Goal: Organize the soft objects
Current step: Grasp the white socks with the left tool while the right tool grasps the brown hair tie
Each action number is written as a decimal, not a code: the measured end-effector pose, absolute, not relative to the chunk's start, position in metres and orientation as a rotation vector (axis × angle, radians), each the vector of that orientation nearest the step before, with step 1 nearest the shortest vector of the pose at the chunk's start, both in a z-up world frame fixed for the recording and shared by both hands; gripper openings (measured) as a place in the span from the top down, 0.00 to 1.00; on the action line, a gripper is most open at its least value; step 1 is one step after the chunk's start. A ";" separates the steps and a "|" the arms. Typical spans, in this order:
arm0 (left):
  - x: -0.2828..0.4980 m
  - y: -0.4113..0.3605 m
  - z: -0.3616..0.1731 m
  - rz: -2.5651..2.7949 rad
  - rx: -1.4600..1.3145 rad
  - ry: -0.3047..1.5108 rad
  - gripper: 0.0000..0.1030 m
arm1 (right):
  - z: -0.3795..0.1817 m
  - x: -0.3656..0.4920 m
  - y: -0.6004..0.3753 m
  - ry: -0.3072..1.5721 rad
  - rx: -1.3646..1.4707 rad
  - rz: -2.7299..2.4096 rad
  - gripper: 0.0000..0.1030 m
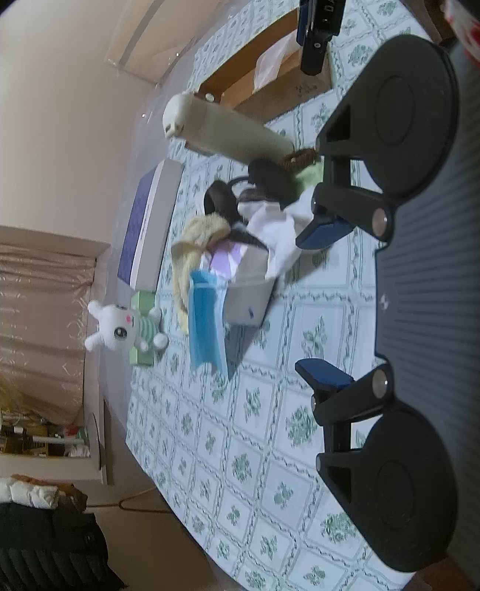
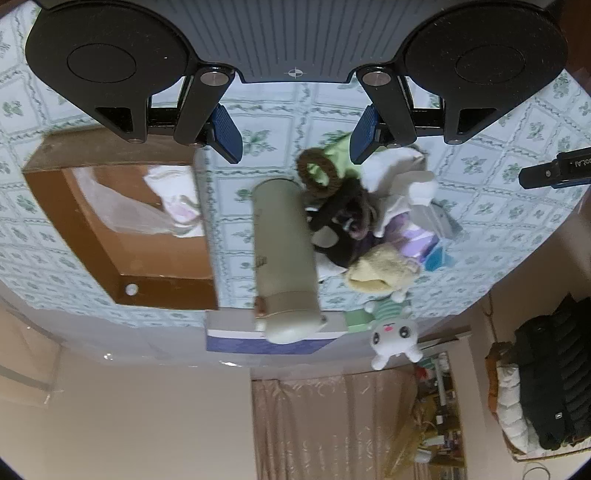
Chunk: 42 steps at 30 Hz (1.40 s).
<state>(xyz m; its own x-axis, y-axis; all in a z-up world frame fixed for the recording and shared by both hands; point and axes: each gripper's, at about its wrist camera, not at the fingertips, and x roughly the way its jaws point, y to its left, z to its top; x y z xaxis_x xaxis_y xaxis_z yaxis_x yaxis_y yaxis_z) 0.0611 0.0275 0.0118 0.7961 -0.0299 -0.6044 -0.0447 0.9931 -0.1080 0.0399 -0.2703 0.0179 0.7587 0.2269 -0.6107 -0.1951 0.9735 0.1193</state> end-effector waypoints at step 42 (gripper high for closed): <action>0.146 -0.075 -0.095 -0.495 0.809 0.544 0.32 | -0.050 0.110 -0.253 0.792 -0.036 0.370 0.31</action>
